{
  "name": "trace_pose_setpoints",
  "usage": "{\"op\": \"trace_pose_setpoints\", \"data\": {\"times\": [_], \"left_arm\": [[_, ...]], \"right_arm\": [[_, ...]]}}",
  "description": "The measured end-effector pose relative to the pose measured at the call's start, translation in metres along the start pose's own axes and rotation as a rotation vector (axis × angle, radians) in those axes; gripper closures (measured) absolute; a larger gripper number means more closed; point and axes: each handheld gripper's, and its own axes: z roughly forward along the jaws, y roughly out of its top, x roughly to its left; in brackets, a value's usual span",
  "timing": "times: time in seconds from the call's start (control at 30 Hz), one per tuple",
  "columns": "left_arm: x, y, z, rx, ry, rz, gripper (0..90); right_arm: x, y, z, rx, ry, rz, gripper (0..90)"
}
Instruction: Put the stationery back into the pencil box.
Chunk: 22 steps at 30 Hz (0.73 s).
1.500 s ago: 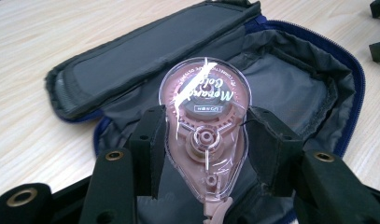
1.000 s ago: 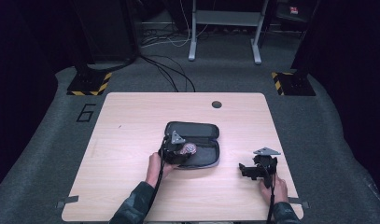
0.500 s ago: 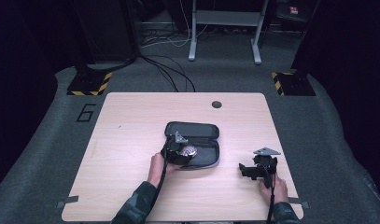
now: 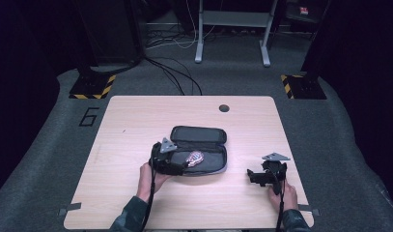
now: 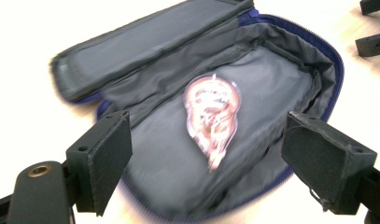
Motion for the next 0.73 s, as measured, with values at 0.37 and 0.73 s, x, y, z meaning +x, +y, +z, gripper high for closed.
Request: {"op": "trace_pose_setpoints", "data": {"times": [0.37, 0.73], "left_arm": [[0.009, -0.058, -0.040, 0.027, 0.066, -0.043, 11.5], [0.028, -0.110, -0.039, 0.106, 0.122, -0.145, 0.2]], "right_arm": [[0.000, 0.000, 0.000, 0.000, 0.000, 0.000, 0.0], [0.000, 0.000, 0.000, 0.000, 0.000, 0.000, 0.0]]}}
